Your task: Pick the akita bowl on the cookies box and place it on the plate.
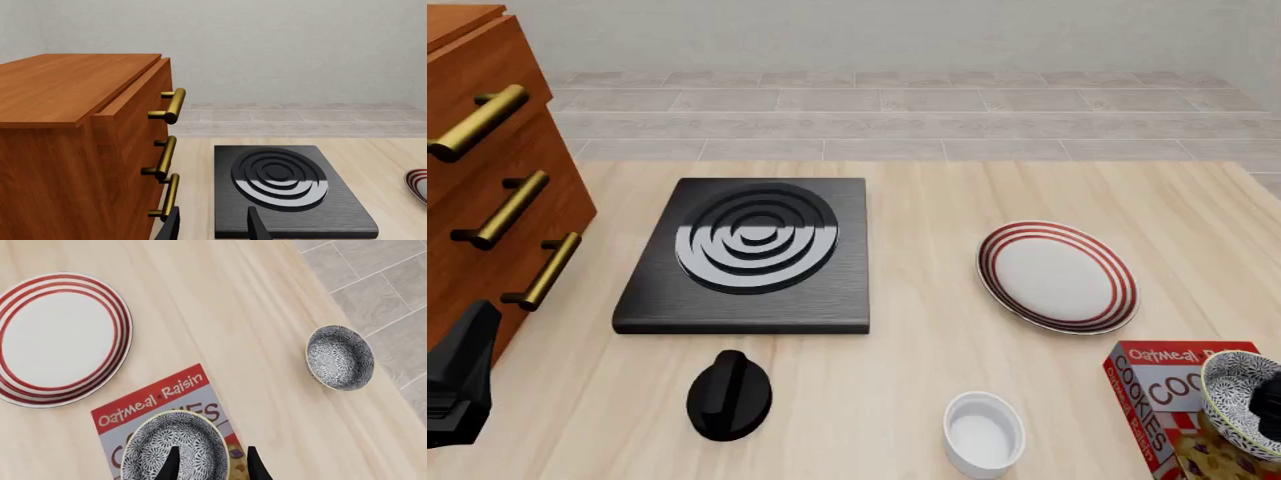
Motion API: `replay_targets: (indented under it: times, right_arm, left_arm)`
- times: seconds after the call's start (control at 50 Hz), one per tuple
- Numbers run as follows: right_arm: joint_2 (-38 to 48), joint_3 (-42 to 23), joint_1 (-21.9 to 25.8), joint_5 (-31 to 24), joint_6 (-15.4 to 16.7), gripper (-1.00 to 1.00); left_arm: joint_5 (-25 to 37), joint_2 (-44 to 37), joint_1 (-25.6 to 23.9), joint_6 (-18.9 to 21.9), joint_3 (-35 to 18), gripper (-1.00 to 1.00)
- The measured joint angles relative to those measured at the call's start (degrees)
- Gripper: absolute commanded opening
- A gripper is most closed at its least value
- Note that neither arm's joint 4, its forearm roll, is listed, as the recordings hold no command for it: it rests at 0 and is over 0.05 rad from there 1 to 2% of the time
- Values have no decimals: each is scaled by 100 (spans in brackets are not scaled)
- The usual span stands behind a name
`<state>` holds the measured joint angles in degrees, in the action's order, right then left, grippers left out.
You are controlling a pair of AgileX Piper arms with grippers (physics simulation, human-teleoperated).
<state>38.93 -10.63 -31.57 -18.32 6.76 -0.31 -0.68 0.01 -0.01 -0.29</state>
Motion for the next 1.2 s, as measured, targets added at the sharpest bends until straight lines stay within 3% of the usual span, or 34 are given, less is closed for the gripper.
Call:
replay_targets:
  times: [0.78, 0.8, 1.2]
  right_arm:
    - [566, 302, -153, 737, -35, 100]
    - [567, 304, -150, 740, -38, -100]
    - [337, 113, -160, 453, 91, -100]
  left_arm:
    - [0, 0, 0, 0, 0, 100]
    - [0, 0, 0, 0, 0, 100]
    - [0, 0, 0, 0, 0, 100]
